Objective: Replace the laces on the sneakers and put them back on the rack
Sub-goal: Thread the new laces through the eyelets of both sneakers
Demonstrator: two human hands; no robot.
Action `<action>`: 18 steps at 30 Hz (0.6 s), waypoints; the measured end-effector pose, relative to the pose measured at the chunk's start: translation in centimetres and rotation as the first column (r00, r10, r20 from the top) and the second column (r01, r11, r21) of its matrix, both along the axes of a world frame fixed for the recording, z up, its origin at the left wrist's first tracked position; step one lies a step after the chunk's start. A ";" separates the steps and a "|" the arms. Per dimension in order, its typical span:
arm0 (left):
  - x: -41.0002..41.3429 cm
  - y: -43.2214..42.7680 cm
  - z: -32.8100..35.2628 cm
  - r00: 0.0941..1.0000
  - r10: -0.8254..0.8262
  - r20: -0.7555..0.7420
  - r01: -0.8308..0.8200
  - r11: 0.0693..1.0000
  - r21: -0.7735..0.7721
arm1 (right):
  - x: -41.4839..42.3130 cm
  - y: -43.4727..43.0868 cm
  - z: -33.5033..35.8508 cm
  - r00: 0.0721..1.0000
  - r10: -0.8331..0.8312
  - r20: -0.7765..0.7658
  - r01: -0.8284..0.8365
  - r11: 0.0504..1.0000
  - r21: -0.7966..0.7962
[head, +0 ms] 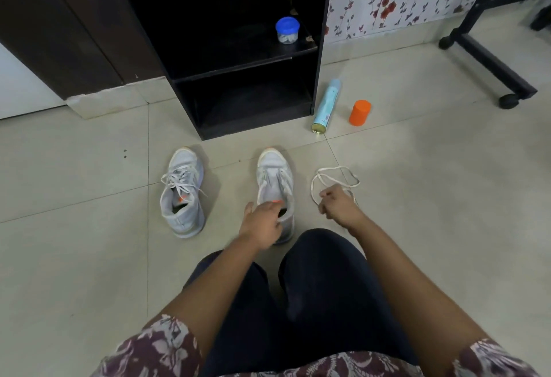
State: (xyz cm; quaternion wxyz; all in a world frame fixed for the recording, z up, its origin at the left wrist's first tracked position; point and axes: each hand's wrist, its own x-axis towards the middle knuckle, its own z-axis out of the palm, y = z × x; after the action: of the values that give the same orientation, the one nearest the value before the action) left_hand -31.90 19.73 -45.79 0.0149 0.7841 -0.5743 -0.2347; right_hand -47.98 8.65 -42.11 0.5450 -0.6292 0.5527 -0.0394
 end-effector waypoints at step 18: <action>-0.5 3.1 1.1 0.996 -0.074 0.041 0.056 0.937 0.346 | 3.4 2.1 -6.4 0.987 -0.131 0.095 0.137 0.989 -0.059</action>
State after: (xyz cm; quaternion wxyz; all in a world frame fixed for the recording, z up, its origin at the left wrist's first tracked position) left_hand -32.43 22.84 -44.71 -0.1456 0.7612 -0.5501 -0.3109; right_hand -44.57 10.79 -48.47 0.5448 -0.6057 0.5669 -0.1224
